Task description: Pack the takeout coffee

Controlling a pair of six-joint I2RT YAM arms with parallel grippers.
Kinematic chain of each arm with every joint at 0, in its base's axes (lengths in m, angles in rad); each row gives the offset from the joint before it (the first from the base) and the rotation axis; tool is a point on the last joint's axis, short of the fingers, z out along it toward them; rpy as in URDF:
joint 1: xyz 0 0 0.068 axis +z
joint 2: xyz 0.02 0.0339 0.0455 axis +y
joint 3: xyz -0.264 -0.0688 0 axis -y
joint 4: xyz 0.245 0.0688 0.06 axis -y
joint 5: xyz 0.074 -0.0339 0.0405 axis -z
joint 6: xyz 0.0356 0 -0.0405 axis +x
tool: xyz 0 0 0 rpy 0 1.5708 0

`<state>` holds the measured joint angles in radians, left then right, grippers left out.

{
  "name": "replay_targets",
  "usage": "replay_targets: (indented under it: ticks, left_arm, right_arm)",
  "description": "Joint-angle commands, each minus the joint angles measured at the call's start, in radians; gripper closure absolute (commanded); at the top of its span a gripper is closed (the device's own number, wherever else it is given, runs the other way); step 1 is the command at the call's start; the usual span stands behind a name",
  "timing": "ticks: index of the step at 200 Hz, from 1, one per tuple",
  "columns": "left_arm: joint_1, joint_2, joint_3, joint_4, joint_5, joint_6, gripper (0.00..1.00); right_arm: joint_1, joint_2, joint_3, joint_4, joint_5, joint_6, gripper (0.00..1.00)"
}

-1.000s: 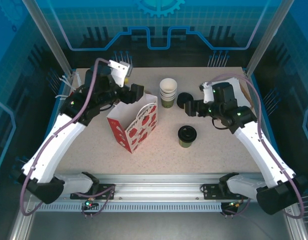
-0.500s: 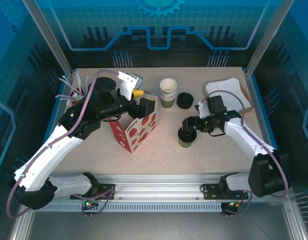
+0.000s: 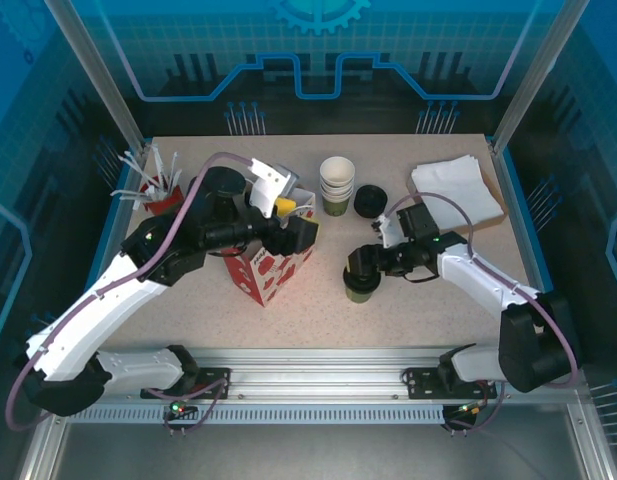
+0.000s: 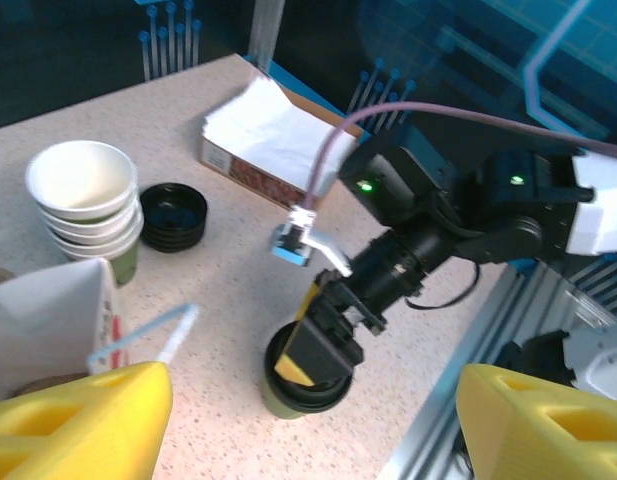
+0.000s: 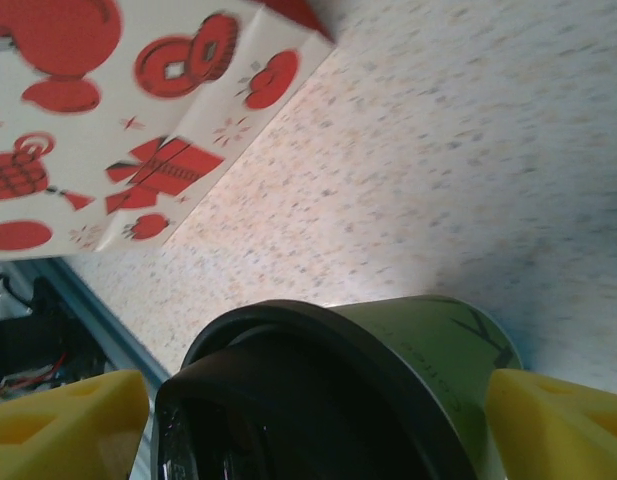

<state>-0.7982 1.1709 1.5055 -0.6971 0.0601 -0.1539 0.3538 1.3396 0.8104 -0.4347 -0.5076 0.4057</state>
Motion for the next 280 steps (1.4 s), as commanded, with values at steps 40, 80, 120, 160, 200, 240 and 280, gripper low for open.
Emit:
replay_targets:
  ticks: [40,80,120,160,200,240,280]
  left_arm:
    - [-0.177,0.071,0.076,-0.181,-0.058,0.104,0.24]
    - [-0.246,0.178,0.093,-0.312,-0.079,0.172,0.23]
    - [-0.253,0.388,0.189,-0.445,-0.109,0.241,0.21]
    - [-0.250,0.613,0.338,-0.564,-0.108,0.293,0.17]
    - [-0.230,0.759,0.429,-0.622,-0.104,0.333,0.14]
    - [-0.205,0.822,0.471,-0.634,-0.103,0.345,0.12]
    - [-0.189,0.863,0.494,-0.644,-0.084,0.355,0.10]
  right_arm:
    - [0.099,-0.006,0.006,0.077,-0.039,0.095,0.10]
    - [-0.133,-0.085,0.078,-0.017,-0.057,0.034,0.09]
    - [-0.317,-0.159,0.122,-0.080,0.098,0.003,0.09]
    - [-0.327,-0.208,0.106,-0.121,0.181,-0.042,0.08]
    - [-0.330,-0.228,0.090,-0.133,0.216,-0.066,0.08]
    - [-0.330,-0.228,0.080,-0.129,0.211,-0.073,0.08]
    - [-0.332,-0.229,0.075,-0.127,0.211,-0.074,0.08]
